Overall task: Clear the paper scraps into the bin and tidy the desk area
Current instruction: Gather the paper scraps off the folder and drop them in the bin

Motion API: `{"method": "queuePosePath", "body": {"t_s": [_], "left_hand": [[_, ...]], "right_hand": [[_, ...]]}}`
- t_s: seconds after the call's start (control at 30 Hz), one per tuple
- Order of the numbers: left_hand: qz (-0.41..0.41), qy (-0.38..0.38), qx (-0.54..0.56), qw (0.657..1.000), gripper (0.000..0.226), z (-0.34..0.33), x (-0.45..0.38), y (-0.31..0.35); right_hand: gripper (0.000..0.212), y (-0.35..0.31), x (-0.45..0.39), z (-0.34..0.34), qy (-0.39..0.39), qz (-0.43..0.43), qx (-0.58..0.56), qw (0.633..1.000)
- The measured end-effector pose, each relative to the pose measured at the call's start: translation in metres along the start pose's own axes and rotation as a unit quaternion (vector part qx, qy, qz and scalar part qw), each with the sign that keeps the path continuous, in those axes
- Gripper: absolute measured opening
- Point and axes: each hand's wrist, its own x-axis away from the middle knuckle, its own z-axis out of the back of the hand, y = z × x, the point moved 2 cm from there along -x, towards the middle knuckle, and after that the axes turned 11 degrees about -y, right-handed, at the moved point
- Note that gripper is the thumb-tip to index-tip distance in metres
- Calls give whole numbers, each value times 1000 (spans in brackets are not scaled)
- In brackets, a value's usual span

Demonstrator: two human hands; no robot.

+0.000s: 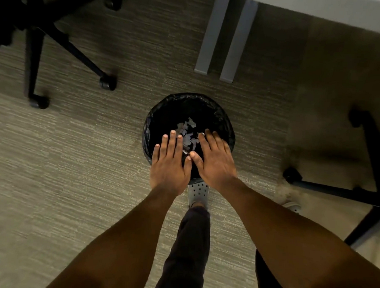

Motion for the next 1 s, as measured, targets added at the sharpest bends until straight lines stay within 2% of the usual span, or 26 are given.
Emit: {"method": "queuePosePath", "body": {"t_s": [0.23, 0.43, 0.73, 1.0], "left_hand": [[-25, 4, 0, 1000, 67, 20, 24, 21], [-77, 6, -15, 997, 67, 61, 64, 62], [-185, -1, -45, 982, 67, 135, 129, 174], [-341, 12, -94, 935, 57, 164, 163, 310]], "right_hand": [[73, 8, 35, 20, 30, -20, -51, 998], [75, 16, 99, 62, 37, -34, -101, 994], [67, 47, 221, 145, 109, -93, -147, 979], [62, 133, 334, 195, 237, -204, -211, 926]]}}
